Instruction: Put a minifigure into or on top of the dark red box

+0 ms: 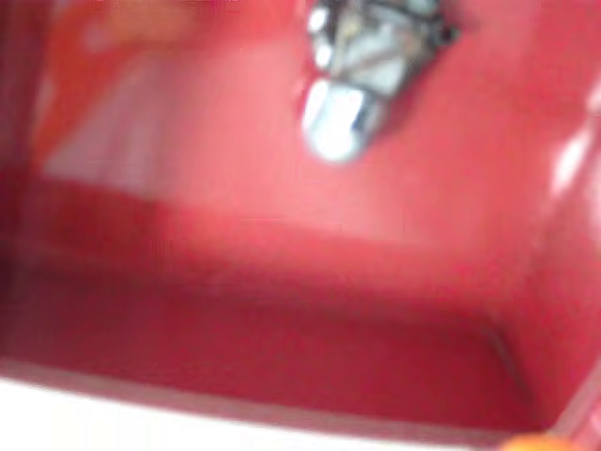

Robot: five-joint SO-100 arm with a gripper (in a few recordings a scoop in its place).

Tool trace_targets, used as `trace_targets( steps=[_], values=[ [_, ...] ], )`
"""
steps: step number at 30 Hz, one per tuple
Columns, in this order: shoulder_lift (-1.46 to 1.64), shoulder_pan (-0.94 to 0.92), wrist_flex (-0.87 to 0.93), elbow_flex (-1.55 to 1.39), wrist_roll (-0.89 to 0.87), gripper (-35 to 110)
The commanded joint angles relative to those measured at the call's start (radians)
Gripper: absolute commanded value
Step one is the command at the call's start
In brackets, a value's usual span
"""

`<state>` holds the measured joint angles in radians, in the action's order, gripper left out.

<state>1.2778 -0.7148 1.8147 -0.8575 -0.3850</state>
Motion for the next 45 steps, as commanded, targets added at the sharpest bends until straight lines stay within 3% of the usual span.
trace_targets(
  steps=[1,13,17,22,27,30,34,45],
  values=[
    [0.408,0.121,-0.041,-0.285,0.121,4],
    [1.666,0.939,-0.249,-1.316,0.178,0],
    [1.933,1.218,-0.293,-1.578,0.238,0],
    [2.037,1.454,-0.403,-1.825,0.29,0],
    [2.131,1.571,-0.344,-1.911,0.331,0],
    [2.131,1.634,-0.414,-2.013,0.353,0],
    [2.132,1.582,-0.52,-2.177,0.311,0],
    [2.132,1.566,-0.477,-2.168,0.344,0]
  ],
)
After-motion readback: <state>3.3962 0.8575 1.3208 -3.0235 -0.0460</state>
